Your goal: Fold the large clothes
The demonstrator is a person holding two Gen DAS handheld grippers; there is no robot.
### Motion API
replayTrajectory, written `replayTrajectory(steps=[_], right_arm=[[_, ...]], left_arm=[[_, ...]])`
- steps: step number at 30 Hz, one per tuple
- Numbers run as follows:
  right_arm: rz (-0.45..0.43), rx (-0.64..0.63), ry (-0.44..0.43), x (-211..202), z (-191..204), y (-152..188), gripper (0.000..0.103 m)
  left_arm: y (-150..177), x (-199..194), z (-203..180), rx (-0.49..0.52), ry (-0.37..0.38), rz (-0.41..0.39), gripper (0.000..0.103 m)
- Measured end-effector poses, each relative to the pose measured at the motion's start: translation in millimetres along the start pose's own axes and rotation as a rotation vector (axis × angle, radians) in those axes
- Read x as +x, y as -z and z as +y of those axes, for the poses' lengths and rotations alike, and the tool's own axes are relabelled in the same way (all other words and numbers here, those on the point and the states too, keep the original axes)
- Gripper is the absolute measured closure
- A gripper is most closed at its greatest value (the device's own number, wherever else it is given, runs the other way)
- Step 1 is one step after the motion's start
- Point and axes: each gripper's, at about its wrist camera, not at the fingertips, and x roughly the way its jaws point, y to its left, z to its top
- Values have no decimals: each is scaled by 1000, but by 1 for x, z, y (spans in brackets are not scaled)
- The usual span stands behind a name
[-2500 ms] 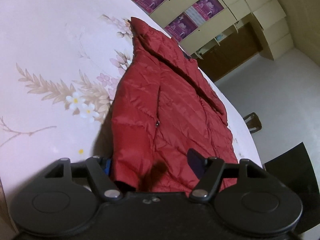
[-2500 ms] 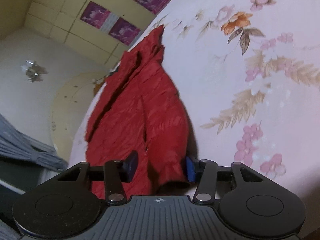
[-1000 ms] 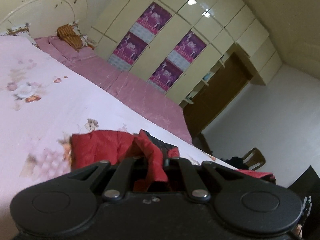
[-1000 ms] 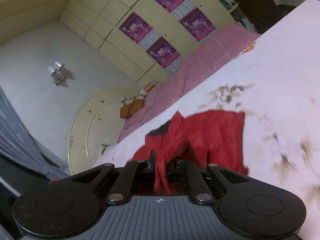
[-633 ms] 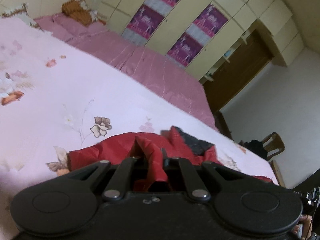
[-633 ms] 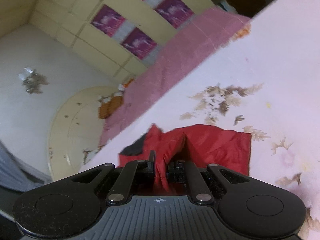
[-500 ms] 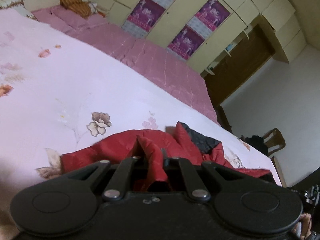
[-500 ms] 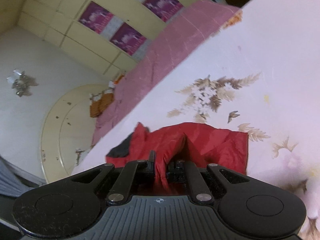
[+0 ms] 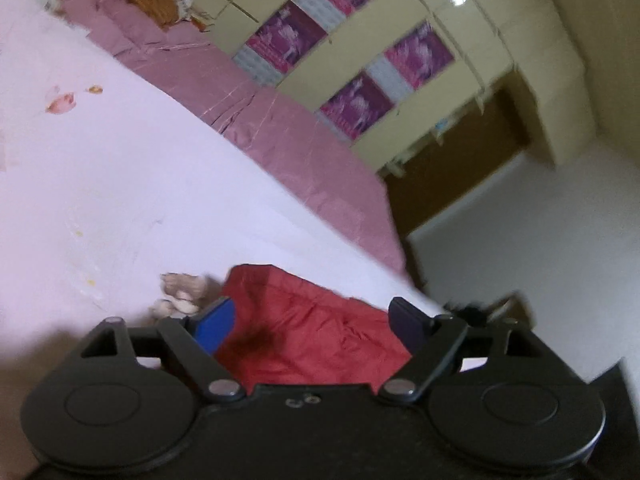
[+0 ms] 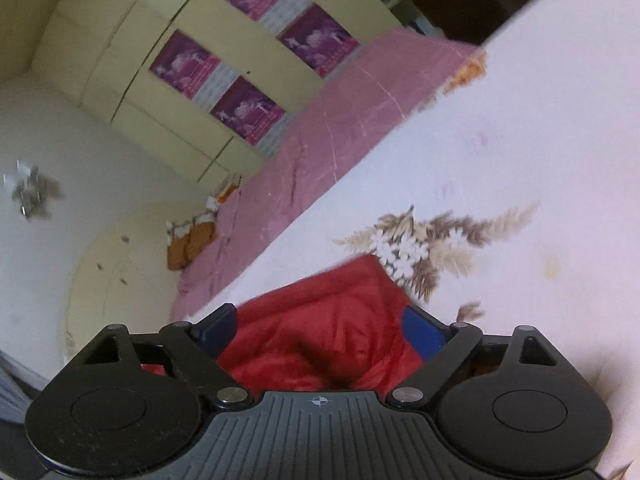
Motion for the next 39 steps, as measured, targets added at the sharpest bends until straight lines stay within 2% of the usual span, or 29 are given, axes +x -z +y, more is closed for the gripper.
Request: replayTrajectory(steps=[5, 8, 10, 11, 12, 13, 14, 15, 17, 19, 21, 24, 28, 30, 33, 39], right_arm=[[67, -105, 92, 22, 3, 7, 35], [116, -131, 138, 42, 0, 10, 35], [161, -147, 165, 54, -3, 12, 35], [177, -169, 174, 59, -3, 13, 38], [185, -199, 180, 62, -1, 15, 60], [189, -233, 183, 63, 3, 16, 70], [175, -253, 174, 61, 6, 16, 85], [140, -284, 170, 57, 11, 17, 93], [62, -334, 149, 44, 24, 16, 97], [-3, -395, 137, 35, 37, 14, 97], [-48, -448, 128, 33, 48, 12, 97], [-40, -467, 158, 45, 49, 8, 97], [52, -418, 228, 78, 24, 17, 96], [100, -420, 273, 92, 9, 29, 97], [37, -407, 237, 86, -1, 39, 97], [-10, -451, 236, 82, -3, 54, 97]], left_arm=[[2, 23, 1, 136, -121, 101, 22], [5, 38, 2, 207, -196, 162, 24], [8, 45, -1, 246, -202, 181, 27], [6, 48, -3, 280, -206, 183, 51], [7, 49, -7, 308, -181, 186, 80], [6, 47, -8, 316, -149, 187, 92], [7, 44, -14, 357, -163, 163, 94], [9, 41, -22, 417, -170, 136, 95], [10, 29, -32, 466, -150, 60, 97], [5, 19, -37, 473, -142, -16, 97], [0, 18, -42, 483, -139, -49, 97], [0, 37, -41, 498, -191, -9, 97], [10, 67, -23, 478, -250, 96, 96], [17, 69, -15, 471, -253, 99, 96], [20, 66, -9, 453, -247, 71, 96], [26, 66, -15, 479, -269, 61, 93]])
